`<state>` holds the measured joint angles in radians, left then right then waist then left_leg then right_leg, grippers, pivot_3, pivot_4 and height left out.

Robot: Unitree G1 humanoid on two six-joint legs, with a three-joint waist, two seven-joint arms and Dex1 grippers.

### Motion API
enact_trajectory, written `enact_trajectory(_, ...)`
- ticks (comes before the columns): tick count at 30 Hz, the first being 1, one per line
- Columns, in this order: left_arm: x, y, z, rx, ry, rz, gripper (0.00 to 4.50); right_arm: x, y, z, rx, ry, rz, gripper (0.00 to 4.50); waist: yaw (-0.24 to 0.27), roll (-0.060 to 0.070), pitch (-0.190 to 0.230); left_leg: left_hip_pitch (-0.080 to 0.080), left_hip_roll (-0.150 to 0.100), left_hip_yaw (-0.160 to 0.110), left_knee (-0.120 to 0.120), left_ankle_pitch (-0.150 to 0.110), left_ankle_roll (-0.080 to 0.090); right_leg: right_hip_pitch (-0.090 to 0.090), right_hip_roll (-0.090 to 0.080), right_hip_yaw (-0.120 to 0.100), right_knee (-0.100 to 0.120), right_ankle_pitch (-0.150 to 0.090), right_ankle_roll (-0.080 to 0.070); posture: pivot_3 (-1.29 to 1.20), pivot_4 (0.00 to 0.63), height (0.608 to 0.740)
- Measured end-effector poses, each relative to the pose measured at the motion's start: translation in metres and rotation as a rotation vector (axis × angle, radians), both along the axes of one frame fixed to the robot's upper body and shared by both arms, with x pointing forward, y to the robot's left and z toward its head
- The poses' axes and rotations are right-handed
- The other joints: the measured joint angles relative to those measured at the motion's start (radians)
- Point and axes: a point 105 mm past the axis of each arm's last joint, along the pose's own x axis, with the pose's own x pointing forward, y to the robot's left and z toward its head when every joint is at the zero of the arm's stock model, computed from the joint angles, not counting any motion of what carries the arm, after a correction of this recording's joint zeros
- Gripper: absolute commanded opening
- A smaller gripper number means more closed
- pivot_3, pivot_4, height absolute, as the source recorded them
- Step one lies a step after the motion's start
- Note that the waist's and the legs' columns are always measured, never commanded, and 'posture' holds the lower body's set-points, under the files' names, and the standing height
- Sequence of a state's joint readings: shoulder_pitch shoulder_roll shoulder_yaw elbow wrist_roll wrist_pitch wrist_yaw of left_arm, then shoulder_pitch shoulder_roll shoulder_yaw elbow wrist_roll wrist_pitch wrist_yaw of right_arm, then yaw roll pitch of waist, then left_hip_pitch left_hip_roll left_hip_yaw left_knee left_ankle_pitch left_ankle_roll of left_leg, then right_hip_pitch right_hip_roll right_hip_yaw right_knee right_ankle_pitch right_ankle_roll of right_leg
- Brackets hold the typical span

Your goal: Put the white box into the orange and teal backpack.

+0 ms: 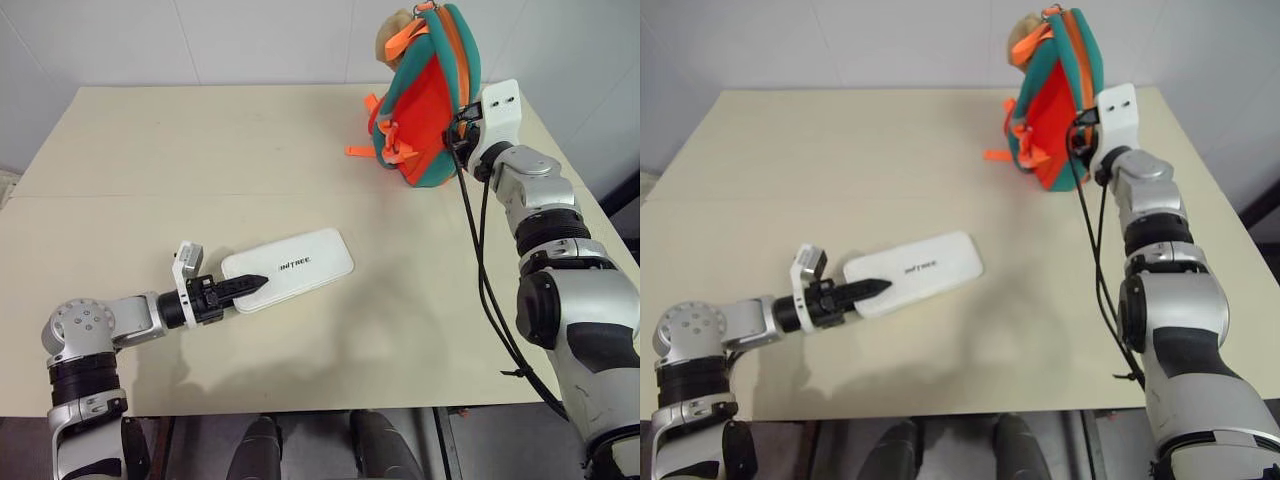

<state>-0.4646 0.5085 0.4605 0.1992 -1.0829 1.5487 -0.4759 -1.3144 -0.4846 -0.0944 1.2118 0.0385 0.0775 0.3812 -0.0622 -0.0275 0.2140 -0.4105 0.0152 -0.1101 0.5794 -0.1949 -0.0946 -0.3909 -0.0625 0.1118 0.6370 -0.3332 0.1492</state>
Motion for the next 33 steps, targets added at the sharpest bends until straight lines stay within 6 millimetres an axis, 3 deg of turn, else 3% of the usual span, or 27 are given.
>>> enact_trajectory(4,0.0,0.0,0.0,0.002,-0.001,0.002,1.28,0.001,0.005,-0.002,0.073,-0.007,0.011,1.14,-0.001,0.0,0.0,0.001,0.0,0.0,0.0,0.0,0.0,0.0,0.0,0.0,0.001,0.0,0.0,0.0,0.15,0.74)
enact_trajectory(8,0.001,0.0,0.0,0.003,-0.002,0.004,1.28,0.001,0.007,-0.004,0.109,-0.005,0.021,0.01,-0.001,0.0,0.0,0.001,0.0,0.0,0.0,0.0,0.0,0.0,0.0,0.0,0.001,0.0,0.0,0.0,0.15,0.74)
enact_trajectory(17,0.015,0.011,0.011,0.038,-0.053,0.046,1.28,-0.008,0.009,-0.007,0.089,-0.003,0.141,0.01,-0.011,0.0,0.0,0.001,0.0,0.0,-0.001,0.001,0.0,0.0,0.0,0.0,0.001,0.0,0.0,0.0,0.15,0.74)
enact_trajectory(21,0.02,0.024,0.015,0.041,-0.056,0.069,1.28,-0.045,-0.004,-0.014,0.08,0.033,0.246,0.01,-0.003,0.0,0.0,-0.001,0.0,-0.003,-0.002,0.0,-0.001,-0.002,0.001,-0.001,0.003,-0.004,0.0,0.0,0.15,0.74)
enact_trajectory(27,0.027,0.028,0.017,0.058,-0.078,0.064,1.28,-0.124,-0.014,-0.025,0.019,0.161,0.309,0.01,0.012,0.0,0.0,0.0,0.0,-0.003,-0.001,-0.002,-0.001,-0.001,0.0,-0.002,0.006,-0.008,-0.002,0.0,0.15,0.74)
enact_trajectory(33,0.036,0.023,0.015,0.067,-0.086,0.048,1.28,-0.169,-0.039,-0.018,0.046,0.235,0.208,0.01,0.024,0.0,0.0,0.002,-0.001,-0.002,0.003,-0.001,0.001,0.0,0.0,-0.001,0.006,-0.005,-0.003,0.0,0.15,0.74)
